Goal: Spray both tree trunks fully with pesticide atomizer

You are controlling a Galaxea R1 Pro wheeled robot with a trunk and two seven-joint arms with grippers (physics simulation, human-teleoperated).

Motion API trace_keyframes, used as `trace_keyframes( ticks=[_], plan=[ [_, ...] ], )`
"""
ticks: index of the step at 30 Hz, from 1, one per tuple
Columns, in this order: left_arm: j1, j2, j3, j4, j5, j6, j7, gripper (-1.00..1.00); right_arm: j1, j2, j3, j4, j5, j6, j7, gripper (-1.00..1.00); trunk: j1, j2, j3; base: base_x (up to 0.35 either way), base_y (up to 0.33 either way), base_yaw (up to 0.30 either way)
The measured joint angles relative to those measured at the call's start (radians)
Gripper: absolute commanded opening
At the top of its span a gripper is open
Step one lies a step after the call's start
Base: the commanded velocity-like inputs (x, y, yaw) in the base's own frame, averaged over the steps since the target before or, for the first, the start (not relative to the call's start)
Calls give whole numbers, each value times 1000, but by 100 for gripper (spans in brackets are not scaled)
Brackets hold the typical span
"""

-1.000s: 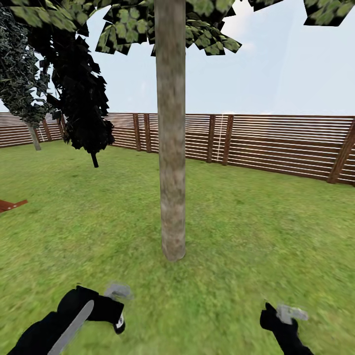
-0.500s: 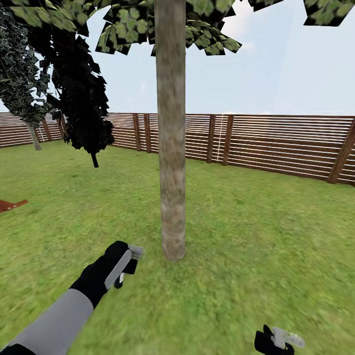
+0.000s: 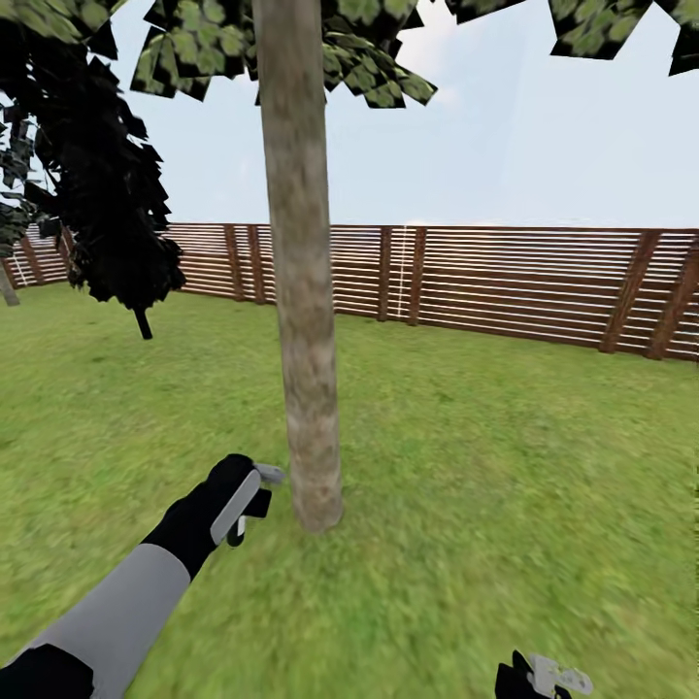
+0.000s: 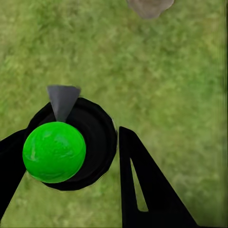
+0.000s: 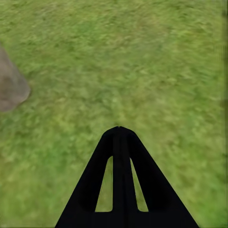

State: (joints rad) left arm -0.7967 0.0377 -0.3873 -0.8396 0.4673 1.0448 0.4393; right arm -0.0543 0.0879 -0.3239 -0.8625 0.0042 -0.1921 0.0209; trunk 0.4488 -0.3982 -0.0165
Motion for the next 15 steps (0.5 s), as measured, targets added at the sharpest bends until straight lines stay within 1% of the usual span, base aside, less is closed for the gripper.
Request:
trace_keyframes(
  ticks=[8,9,10,11,12,13,15],
  plan=[
    [3,1,6,-15,2,0,-2,-100,0,0,0,4,-1,0,0,-100,0,0,0,335,79,-22],
    [3,1,15,-28,1,0,-2,-100,0,0,0,4,-1,0,0,-100,0,0,0,335,83,-2],
    [4,1,32,-41,3,1,-3,-100,0,-1,0,4,-2,0,1,-100,0,0,0,335,84,-1],
    [4,1,58,-49,11,1,-3,-100,0,-2,0,5,-2,0,1,-100,0,0,0,335,85,-1],
    [4,2,75,-55,18,1,-4,-100,0,-2,0,9,-2,0,1,-100,0,0,0,335,85,-1],
    [4,2,85,-56,23,1,-4,-100,0,-3,-1,15,-3,0,1,-100,0,0,0,335,85,0],
    [4,2,93,-55,27,1,-4,-100,0,-3,-1,22,-3,0,1,-100,0,0,0,336,66,0]
  ],
)
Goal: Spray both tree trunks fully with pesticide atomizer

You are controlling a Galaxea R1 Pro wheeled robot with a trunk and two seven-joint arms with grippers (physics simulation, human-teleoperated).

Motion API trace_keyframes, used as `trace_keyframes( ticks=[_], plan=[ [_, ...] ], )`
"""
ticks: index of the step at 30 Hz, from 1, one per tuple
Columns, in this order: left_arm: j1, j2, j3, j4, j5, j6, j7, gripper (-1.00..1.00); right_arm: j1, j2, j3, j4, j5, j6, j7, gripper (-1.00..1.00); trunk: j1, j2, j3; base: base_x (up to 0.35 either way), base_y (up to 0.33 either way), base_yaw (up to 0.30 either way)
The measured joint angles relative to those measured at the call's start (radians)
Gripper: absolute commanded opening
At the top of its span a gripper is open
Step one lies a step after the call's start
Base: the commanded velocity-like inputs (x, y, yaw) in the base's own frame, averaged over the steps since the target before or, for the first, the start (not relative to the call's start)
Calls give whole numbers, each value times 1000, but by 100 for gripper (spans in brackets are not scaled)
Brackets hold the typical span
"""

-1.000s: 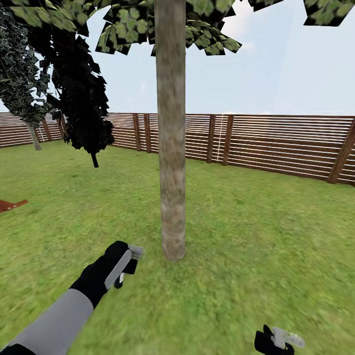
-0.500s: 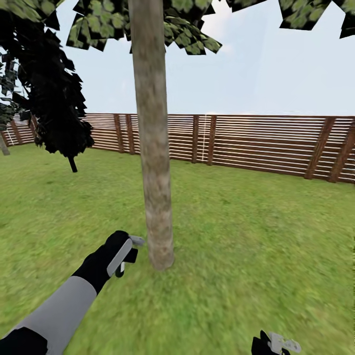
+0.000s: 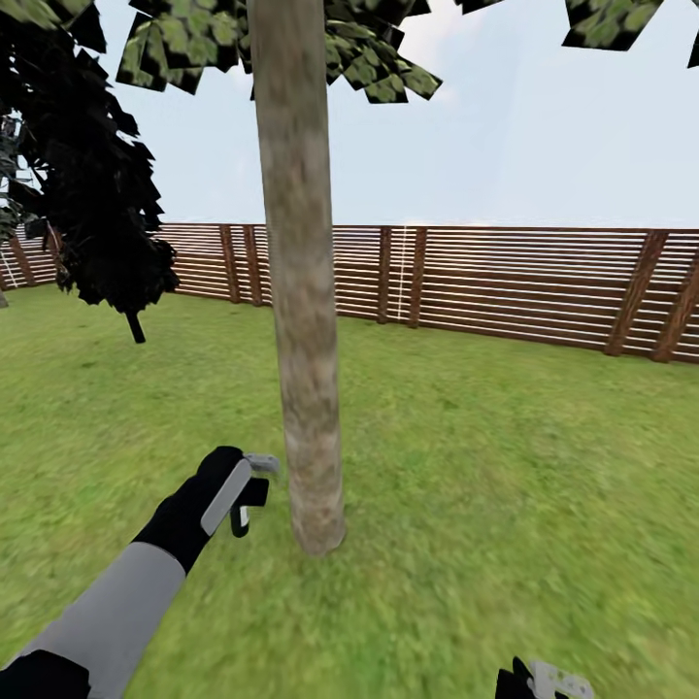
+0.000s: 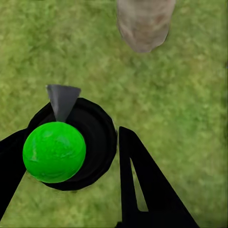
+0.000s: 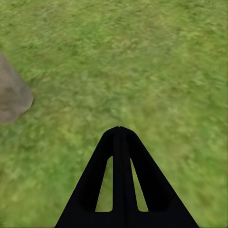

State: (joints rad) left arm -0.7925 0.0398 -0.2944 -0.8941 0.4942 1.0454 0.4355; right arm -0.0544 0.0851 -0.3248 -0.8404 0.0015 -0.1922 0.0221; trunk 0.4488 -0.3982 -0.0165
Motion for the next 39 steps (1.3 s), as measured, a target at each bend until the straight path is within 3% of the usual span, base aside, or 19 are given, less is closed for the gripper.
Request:
trace_keyframes(
  ticks=[22,32,36,39],
  plan=[
    [-1,-1,6,-13,6,0,0,-100,0,0,1,15,1,0,0,-100,0,0,0,339,4,-51],
    [-5,-2,9,-14,8,0,0,-100,0,0,1,18,1,0,0,-100,1,0,0,57,0,-2],
    [-106,-2,8,-3,1,0,3,-100,-1,0,1,39,1,0,0,-100,1,0,0,0,0,0],
    [-249,-6,10,69,-3,0,5,-100,-2,0,2,59,2,0,0,-100,1,0,0,0,0,0]
  ],
)
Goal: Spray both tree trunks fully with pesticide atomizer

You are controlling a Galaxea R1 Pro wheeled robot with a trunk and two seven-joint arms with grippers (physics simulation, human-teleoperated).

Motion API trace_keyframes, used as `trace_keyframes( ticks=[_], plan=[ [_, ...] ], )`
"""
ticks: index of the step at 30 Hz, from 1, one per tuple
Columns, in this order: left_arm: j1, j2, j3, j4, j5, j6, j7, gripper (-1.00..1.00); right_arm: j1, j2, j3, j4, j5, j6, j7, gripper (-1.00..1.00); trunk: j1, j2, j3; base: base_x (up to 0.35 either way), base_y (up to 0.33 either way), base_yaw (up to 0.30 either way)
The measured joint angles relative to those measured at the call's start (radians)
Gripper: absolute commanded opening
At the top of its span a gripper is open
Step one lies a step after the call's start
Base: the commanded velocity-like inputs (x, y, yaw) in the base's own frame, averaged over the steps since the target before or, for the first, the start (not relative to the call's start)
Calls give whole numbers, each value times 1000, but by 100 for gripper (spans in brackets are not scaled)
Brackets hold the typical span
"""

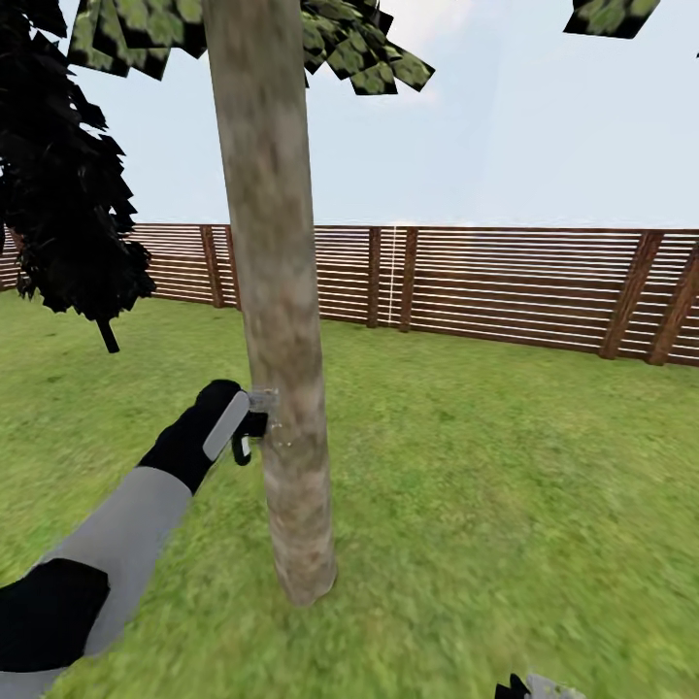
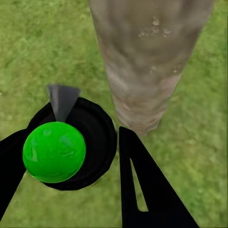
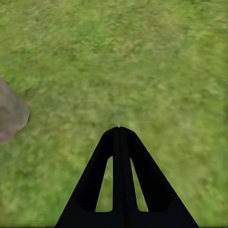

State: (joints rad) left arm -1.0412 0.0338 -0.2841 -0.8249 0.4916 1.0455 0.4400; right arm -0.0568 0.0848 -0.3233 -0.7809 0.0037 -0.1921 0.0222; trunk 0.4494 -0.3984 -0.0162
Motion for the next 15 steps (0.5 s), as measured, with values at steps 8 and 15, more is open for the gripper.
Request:
trace_keyframes(
  ticks=[8,15],
  plan=[
    [-400,-62,2,341,12,-3,1,-100,-2,0,0,23,1,0,-1,-100,0,0,0,0,0,0],
    [-637,-102,4,520,4,-1,3,-100,-5,0,19,39,2,0,-3,-100,0,0,0,0,0,0]
  ],
)
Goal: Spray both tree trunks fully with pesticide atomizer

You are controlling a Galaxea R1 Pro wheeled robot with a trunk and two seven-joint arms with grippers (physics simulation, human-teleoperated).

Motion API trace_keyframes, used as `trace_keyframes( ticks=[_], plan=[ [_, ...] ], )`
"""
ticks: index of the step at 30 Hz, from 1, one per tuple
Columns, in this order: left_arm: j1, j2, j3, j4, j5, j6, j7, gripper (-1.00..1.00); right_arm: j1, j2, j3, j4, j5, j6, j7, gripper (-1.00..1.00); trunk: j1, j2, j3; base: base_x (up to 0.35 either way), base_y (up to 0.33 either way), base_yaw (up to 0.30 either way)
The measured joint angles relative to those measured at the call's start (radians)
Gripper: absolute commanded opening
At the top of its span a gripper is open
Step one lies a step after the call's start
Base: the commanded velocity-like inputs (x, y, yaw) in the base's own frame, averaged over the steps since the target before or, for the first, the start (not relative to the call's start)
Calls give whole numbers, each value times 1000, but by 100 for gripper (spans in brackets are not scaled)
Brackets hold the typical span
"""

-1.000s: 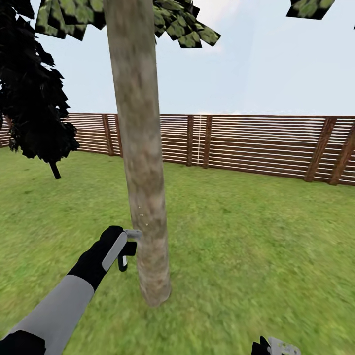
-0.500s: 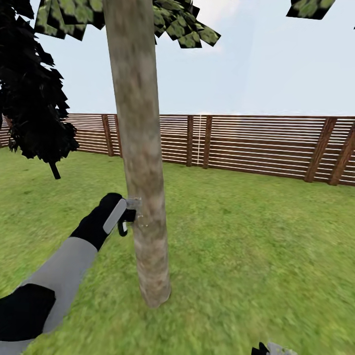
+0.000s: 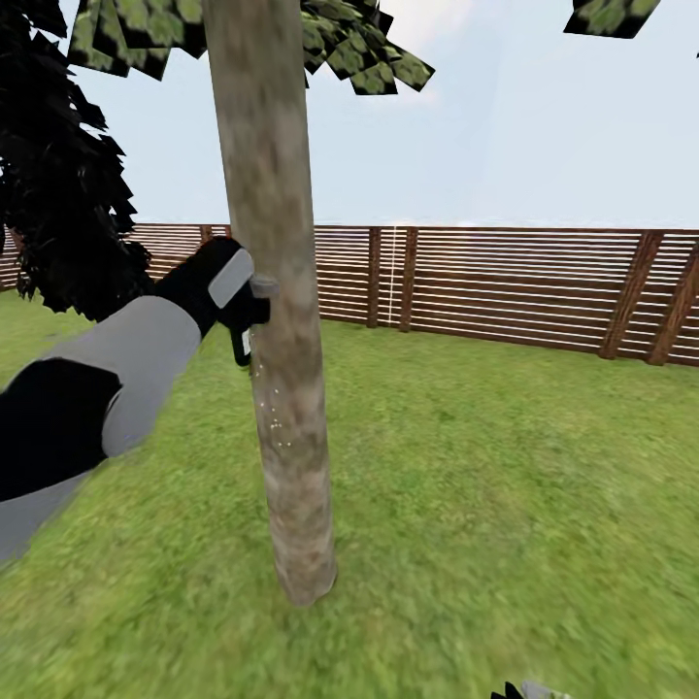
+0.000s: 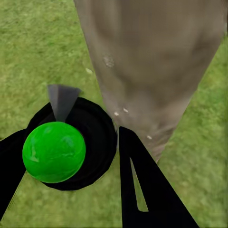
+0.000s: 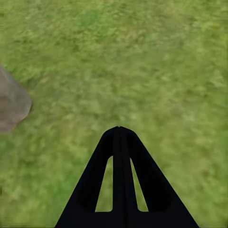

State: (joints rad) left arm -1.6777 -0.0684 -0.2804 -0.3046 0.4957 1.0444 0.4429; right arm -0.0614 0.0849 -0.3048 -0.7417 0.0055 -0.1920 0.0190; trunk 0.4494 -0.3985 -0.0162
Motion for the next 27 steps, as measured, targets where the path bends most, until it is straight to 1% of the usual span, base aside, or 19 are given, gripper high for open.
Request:
trace_keyframes(
  ticks=[2,4,7,8,9,12,13,16,18,20,22,26,27],
  plan=[
    [-59,-8,0,47,1,0,0,-100,0,0,7,4,0,0,-1,-100,0,0,0,0,0,0],
    [-124,-15,-1,77,0,0,0,-100,-1,0,11,7,0,0,-1,-100,0,0,0,0,0,0],
    [-181,-19,1,120,1,0,0,-100,-1,0,12,8,0,0,-1,-100,0,0,0,0,0,0],
    [-202,-24,2,134,3,0,0,-100,-1,0,12,8,0,0,-1,-100,0,0,0,0,0,0],
    [-216,-29,2,142,3,0,0,-100,-1,0,12,9,-1,0,-1,-100,0,0,0,0,0,0],
    [-251,-35,2,157,2,0,0,-100,-1,0,12,10,-1,0,-2,-100,0,0,0,0,0,0],
    [-270,-37,3,164,3,0,0,-100,-1,0,12,9,-1,0,-2,-100,0,0,0,0,0,0],
    [-290,-42,6,170,3,0,0,-100,-1,0,11,9,-1,0,-2,-100,0,0,0,0,0,0],
    [-296,-49,7,171,4,0,0,-100,-1,0,10,8,-3,0,-2,-100,0,0,0,0,0,0],
    [-294,-61,10,172,7,-1,0,-100,-1,0,9,8,-4,0,-2,-100,0,0,0,0,0,0],
    [-276,-67,8,171,4,0,0,-100,-1,0,9,9,-5,0,-2,-100,0,0,0,0,0,0],
    [-136,-64,7,162,4,0,1,-100,-1,1,10,10,-5,0,-2,-100,0,0,-1,0,0,0],
    [-80,-63,4,156,0,0,0,-100,-1,1,10,10,-4,0,-2,-100,0,0,0,0,0,0]
  ],
)
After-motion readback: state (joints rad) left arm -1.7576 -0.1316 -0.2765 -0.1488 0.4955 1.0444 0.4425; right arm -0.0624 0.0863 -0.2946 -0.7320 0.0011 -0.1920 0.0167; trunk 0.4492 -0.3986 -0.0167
